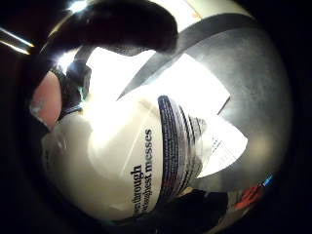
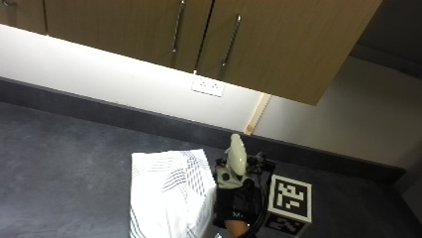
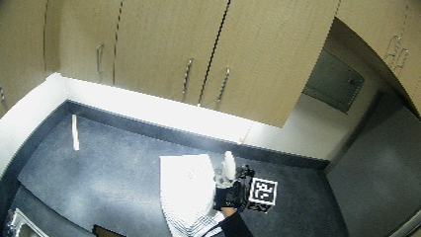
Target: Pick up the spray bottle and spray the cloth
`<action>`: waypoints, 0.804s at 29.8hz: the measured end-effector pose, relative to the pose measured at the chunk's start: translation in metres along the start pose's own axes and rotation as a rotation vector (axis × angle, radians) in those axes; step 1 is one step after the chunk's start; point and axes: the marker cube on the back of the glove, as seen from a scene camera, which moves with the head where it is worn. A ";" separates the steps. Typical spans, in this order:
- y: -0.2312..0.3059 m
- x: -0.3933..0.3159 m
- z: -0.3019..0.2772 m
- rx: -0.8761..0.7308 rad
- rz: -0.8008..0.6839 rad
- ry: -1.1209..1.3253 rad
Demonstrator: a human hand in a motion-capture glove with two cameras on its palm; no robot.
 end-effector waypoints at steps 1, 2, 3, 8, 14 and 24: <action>-0.001 -0.003 0.002 -0.001 -0.008 -0.001; -0.002 -0.005 0.004 -0.003 -0.016 -0.001; -0.004 -0.006 0.005 -0.004 -0.023 0.001; -0.009 -0.001 0.019 -0.006 -0.039 0.004; 0.004 -0.020 0.064 -0.027 -0.007 -0.098; 0.004 -0.016 0.124 -0.067 -0.035 -0.149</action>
